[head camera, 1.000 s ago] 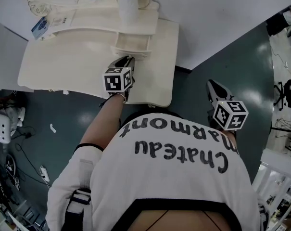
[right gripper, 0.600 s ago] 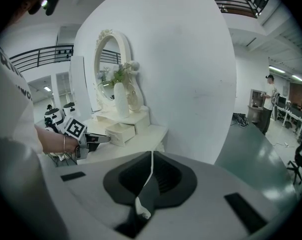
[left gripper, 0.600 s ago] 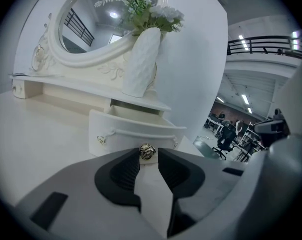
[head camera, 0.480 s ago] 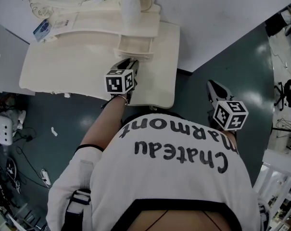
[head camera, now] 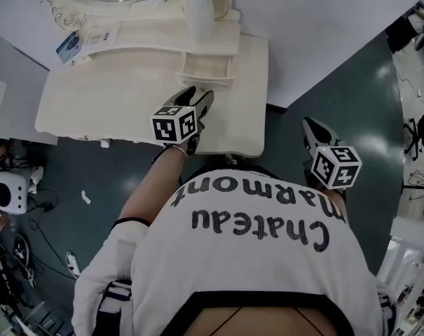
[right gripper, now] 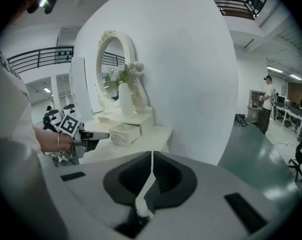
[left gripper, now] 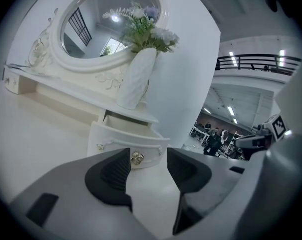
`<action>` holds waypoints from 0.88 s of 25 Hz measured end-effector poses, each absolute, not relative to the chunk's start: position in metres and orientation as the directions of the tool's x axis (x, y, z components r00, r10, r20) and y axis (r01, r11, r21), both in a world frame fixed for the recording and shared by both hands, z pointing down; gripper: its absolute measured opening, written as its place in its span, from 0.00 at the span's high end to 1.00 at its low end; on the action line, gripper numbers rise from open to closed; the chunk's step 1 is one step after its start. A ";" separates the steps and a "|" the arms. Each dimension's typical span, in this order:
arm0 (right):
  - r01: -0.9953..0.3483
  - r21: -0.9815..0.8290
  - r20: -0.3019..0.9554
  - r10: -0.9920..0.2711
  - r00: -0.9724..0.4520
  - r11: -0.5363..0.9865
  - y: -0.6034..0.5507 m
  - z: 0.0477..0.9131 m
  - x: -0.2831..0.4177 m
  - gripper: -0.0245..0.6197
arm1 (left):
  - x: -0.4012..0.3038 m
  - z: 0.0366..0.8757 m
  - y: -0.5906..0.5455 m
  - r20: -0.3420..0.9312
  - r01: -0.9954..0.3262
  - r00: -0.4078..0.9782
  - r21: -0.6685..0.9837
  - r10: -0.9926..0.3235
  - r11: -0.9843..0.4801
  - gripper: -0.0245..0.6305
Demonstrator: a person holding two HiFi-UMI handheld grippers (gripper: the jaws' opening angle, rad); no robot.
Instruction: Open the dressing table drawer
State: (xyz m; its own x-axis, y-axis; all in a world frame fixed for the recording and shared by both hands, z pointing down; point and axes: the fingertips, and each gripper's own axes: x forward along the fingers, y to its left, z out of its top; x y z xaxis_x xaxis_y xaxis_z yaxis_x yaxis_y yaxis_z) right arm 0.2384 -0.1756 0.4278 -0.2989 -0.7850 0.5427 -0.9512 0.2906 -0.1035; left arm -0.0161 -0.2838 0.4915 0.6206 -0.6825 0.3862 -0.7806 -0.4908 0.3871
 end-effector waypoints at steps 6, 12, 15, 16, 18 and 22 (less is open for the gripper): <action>-0.933 -0.113 0.538 -0.768 -0.347 0.342 -0.181 0.426 0.212 0.92 | -0.025 0.433 -0.281 0.282 -0.770 0.632 0.336 -0.722 -0.543 0.75; -0.897 -0.130 0.495 -0.756 -0.427 0.422 -0.196 0.408 0.179 0.92 | -0.028 0.377 -0.265 0.155 -0.742 0.657 0.307 -0.737 -0.596 0.89; -0.874 -0.139 0.453 -0.755 -0.474 0.465 -0.204 0.390 0.163 0.92 | -0.030 0.352 -0.256 0.102 -0.742 0.651 0.293 -0.752 -0.603 0.92; -0.866 -0.139 0.440 -0.753 -0.489 0.481 -0.206 0.384 0.158 0.92 | -0.031 0.344 -0.252 0.088 -0.747 0.645 0.278 -0.759 -0.604 0.92; -0.847 -0.137 0.415 -0.747 -0.520 0.514 -0.209 0.371 0.148 0.92 | -0.032 0.328 -0.243 0.069 -0.758 0.636 0.241 -0.769 -0.606 0.93; -0.807 -0.126 0.357 -0.733 -0.580 0.577 -0.213 0.343 0.130 0.92 | -0.035 0.302 -0.227 0.050 -0.770 0.622 0.217 -0.781 -0.600 0.93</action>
